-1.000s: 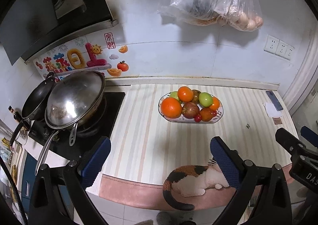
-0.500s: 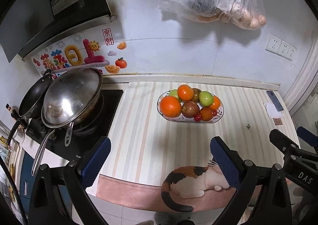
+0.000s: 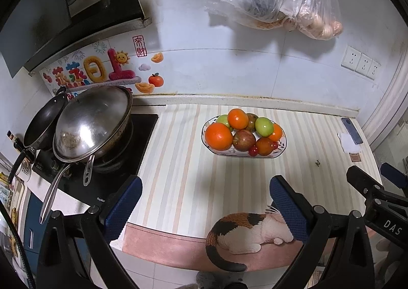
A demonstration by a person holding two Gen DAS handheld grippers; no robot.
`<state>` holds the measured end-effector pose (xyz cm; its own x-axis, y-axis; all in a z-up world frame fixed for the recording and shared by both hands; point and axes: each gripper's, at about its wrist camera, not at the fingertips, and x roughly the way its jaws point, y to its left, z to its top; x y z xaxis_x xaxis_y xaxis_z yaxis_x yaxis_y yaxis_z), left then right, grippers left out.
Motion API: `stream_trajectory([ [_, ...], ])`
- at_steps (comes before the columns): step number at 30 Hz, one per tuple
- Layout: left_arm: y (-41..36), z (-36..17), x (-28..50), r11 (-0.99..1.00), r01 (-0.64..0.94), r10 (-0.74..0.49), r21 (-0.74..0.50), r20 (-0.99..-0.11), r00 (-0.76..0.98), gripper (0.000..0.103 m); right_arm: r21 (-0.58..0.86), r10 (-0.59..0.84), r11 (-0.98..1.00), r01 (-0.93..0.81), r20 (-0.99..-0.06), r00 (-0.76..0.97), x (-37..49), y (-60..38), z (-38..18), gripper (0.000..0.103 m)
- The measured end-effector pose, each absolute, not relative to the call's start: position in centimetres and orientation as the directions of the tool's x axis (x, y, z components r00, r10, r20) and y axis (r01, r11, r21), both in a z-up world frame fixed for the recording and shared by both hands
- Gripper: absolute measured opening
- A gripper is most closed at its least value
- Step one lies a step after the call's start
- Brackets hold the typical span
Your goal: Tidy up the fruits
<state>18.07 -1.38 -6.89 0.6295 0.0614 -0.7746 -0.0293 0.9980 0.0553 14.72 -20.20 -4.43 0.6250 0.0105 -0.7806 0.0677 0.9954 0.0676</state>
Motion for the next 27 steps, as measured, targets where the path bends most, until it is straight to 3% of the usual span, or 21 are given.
stream_trajectory([
  [27,-2.0,-6.5,17.1,0.998,-0.037,0.061,0.049,-0.769,0.637,0.102,0.060,0.009,0.996,0.060,-0.775,0.632,13.4,-20.0,-3.7,0.101],
])
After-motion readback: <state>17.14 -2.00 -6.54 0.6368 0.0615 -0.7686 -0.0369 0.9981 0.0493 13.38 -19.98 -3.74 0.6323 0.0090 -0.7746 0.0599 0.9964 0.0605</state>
